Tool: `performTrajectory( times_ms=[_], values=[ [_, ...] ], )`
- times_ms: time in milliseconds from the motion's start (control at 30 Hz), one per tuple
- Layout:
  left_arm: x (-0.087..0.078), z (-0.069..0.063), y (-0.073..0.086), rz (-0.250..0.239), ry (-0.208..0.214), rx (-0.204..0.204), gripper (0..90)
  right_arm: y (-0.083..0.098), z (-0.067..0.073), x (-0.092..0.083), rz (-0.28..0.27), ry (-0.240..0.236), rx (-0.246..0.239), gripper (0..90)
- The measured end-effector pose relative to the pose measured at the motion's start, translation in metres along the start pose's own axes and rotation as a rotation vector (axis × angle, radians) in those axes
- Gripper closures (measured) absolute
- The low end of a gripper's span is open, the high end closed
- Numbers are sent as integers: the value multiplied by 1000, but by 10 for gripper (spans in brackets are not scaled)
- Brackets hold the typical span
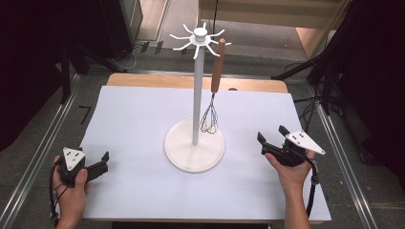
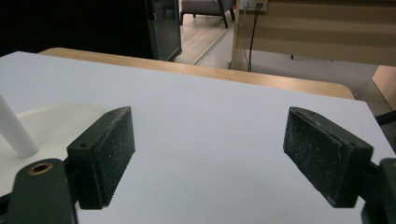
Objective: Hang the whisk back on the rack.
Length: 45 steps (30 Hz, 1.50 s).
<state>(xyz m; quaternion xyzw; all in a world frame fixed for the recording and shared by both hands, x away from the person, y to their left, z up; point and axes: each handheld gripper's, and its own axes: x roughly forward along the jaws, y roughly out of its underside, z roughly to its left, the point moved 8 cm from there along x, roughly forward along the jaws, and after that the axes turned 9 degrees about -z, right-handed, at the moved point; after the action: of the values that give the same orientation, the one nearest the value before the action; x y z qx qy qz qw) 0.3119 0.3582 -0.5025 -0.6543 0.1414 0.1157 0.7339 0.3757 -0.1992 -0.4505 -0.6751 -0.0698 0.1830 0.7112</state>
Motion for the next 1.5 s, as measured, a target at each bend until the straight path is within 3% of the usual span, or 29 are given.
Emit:
performTrajectory(
  times_ms=[767, 1067, 1500],
  values=[
    [0, 0, 0, 2, 0, 4, 138, 45, -28, -20, 82, 69, 20, 172],
    [0, 0, 0, 1, 0, 1, 138, 55, -49, -39, 88, 114, 58, 173],
    [0, 0, 0, 2, 1, 3, 138, 65, -72, -68, 101, 166, 75, 173]
  ],
)
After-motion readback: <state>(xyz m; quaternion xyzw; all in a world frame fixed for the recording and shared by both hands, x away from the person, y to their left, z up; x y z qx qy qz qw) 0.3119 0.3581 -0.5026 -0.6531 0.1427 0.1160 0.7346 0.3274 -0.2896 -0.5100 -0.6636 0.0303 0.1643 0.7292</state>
